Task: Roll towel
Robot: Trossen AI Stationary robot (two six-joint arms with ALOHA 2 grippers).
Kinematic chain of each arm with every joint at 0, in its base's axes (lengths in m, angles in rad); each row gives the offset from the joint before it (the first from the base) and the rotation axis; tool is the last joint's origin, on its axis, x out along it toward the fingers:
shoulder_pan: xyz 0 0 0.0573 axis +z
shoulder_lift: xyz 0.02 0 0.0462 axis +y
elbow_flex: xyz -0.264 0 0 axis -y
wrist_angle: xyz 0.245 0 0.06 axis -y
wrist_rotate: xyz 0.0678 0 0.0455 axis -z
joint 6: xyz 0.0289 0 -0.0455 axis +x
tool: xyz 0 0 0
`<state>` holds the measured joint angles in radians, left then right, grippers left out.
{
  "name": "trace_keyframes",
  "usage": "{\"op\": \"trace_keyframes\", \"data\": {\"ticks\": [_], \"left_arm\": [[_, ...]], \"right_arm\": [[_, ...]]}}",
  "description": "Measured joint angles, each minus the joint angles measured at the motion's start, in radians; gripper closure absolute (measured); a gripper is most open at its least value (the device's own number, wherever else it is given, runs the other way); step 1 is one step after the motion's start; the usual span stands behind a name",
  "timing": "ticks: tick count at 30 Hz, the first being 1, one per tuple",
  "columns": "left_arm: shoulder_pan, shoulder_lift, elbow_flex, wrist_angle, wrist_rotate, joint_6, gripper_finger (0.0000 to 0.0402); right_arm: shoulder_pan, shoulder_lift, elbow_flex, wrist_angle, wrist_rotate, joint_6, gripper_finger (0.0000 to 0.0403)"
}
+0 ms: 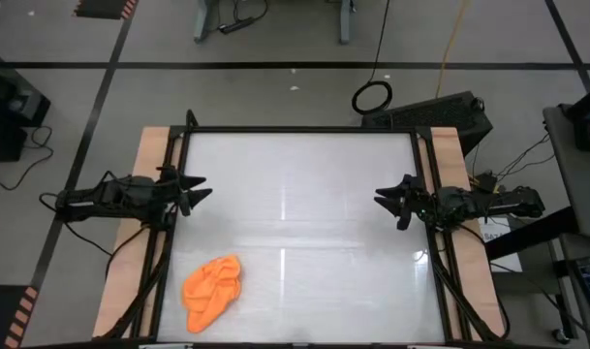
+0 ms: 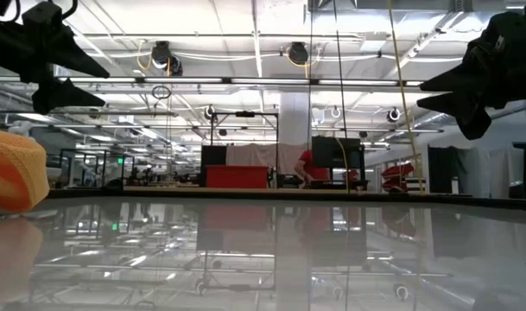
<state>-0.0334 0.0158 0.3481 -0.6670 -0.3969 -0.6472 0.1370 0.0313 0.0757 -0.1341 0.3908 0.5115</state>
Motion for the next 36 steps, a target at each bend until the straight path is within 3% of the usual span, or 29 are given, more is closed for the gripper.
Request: {"op": "trace_keyframes", "data": {"ticks": [11, 23, 36], "left_arm": [[0.000, 0.000, 0.000, 0.000, 0.000, 0.005, 0.0086], [0.000, 0.000, 0.000, 0.000, 0.000, 0.213, 0.0086], [0.000, 0.000, 0.000, 0.000, 0.000, 0.216, 0.0086]], "right_arm": [[0.000, 0.000, 0.000, 0.000, 0.000, 0.000, 0.0252], [0.000, 0.000, 0.000, 0.000, 0.000, 0.000, 0.0252], [0.000, 0.000, 0.000, 0.000, 0.000, 0.000, 0.0252]]}}
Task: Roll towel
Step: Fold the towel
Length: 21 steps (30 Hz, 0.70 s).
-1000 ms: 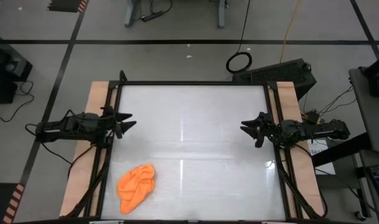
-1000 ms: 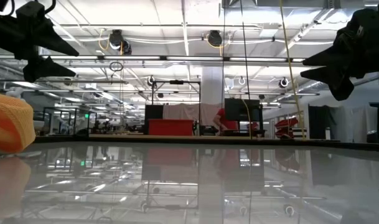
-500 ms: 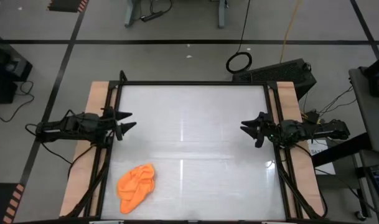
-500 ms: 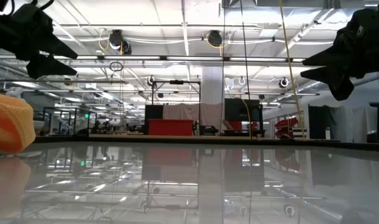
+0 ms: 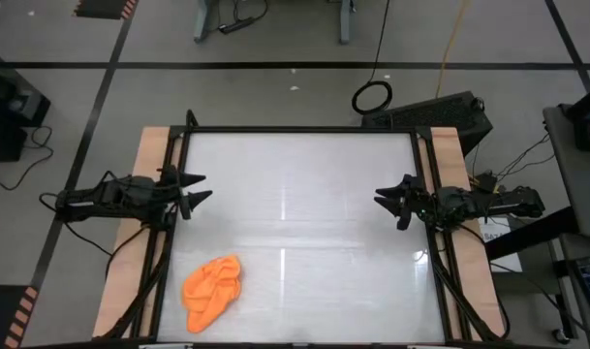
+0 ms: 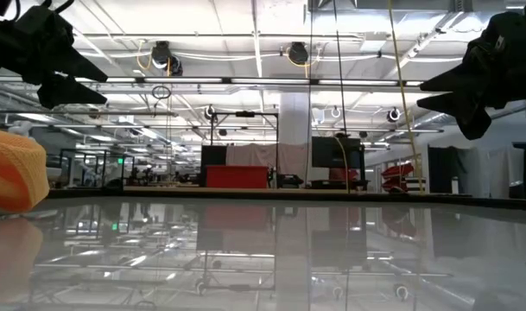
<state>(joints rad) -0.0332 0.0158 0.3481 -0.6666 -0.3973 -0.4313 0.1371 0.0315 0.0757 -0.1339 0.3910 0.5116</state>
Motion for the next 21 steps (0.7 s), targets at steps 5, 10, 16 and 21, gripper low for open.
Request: {"op": "trace_keyframes", "data": {"ticks": [5, 10, 16, 21], "left_arm": [[0.000, 0.000, 0.000, 0.000, 0.000, 0.000, 0.0086], [0.000, 0.000, 0.000, 0.000, 0.000, -0.001, 0.0086], [0.000, 0.000, 0.000, 0.040, 0.000, -0.052, 0.0086], [0.000, 0.000, 0.000, 0.072, 0.000, -0.284, 0.0086]], "right_arm": [[0.000, 0.000, 0.000, 0.000, 0.000, 0.000, 0.0252], [0.000, 0.000, 0.000, 0.000, 0.000, 0.000, 0.0252], [0.000, 0.000, 0.000, 0.000, 0.000, 0.000, 0.0252], [0.000, 0.000, 0.000, 0.000, 0.000, 0.000, 0.0252]]}}
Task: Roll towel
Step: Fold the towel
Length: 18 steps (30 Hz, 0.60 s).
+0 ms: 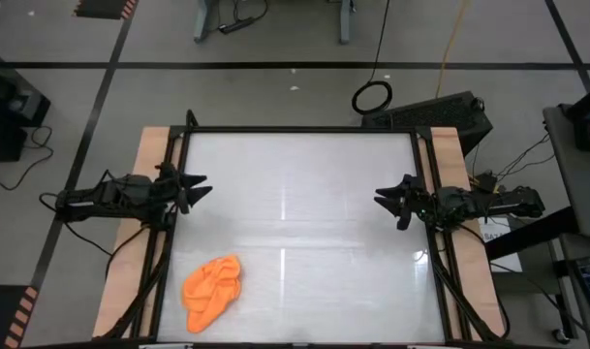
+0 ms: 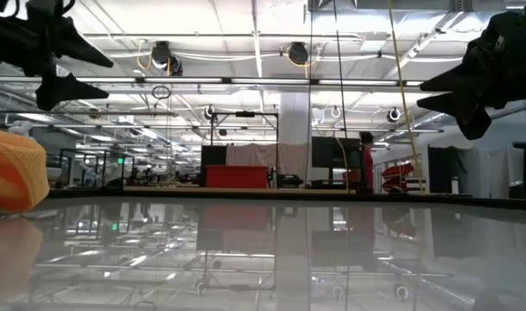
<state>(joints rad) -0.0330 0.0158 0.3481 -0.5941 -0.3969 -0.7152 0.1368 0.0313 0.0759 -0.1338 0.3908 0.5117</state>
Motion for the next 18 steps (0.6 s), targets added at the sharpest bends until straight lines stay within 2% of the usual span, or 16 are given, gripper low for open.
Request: {"op": "trace_keyframes", "data": {"ticks": [2, 4, 9, 13, 18], "left_arm": [[0.000, 0.000, 0.000, 0.006, 0.000, -0.088, 0.0086], [0.000, 0.000, 0.000, 0.010, -0.014, -0.108, 0.0086], [0.000, 0.000, 0.000, 0.014, -0.026, -0.050, 0.0086], [0.000, 0.000, -0.001, 0.023, 0.006, -0.005, 0.0086], [0.000, 0.006, -0.045, 0.119, 0.014, 0.021, 0.0086]], "right_arm": [[0.000, 0.000, 0.000, 0.000, 0.000, 0.000, 0.0252], [0.000, 0.000, 0.000, 0.000, 0.000, 0.000, 0.0252], [0.000, 0.000, 0.000, 0.000, 0.000, 0.000, 0.0252], [0.000, 0.000, 0.000, 0.000, 0.000, 0.000, 0.0252], [0.000, 0.000, 0.000, 0.000, 0.000, 0.000, 0.0252]]}}
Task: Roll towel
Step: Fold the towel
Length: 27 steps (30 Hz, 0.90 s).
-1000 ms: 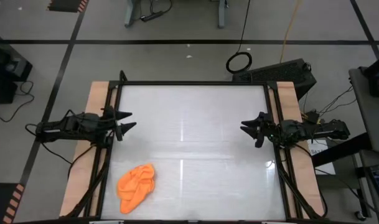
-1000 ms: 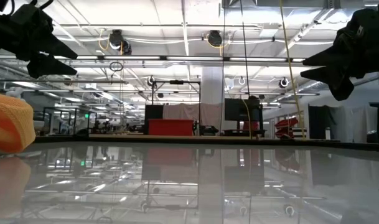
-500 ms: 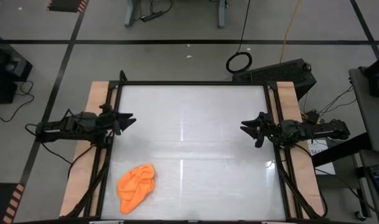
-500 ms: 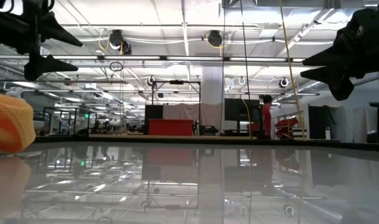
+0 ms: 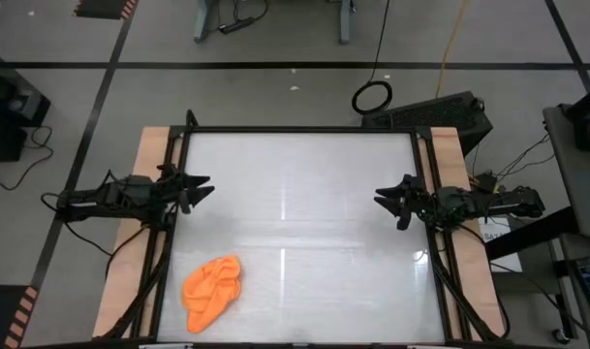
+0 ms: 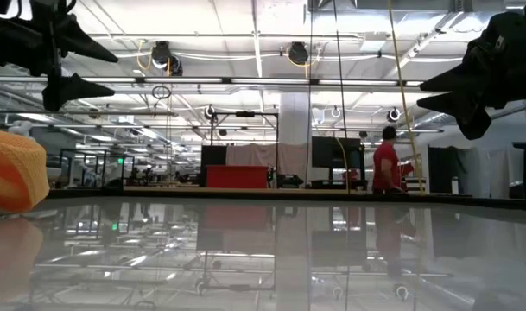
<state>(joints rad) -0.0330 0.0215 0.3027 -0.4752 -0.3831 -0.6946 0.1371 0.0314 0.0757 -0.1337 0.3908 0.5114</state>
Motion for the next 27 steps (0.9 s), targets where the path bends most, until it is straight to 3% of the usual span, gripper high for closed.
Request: {"op": "trace_keyframes", "data": {"ticks": [7, 16, 20, 27], "left_arm": [[0.000, 0.006, -0.067, 0.065, 0.025, -0.018, 0.0086], [0.000, 0.030, -0.158, 0.160, 0.288, -0.006, 0.0086], [-0.022, 0.111, -0.203, 0.319, 0.345, -0.006, 0.0086], [-0.128, 0.339, -0.145, 0.331, 0.351, -0.001, 0.0086]], "right_arm": [[0.000, 0.000, 0.000, 0.000, 0.000, 0.000, 0.0252], [0.000, 0.000, 0.000, 0.000, 0.000, 0.000, 0.0252], [0.000, 0.000, 0.000, 0.000, 0.000, 0.000, 0.0252], [0.000, 0.000, 0.000, 0.000, 0.000, 0.000, 0.0252]]}}
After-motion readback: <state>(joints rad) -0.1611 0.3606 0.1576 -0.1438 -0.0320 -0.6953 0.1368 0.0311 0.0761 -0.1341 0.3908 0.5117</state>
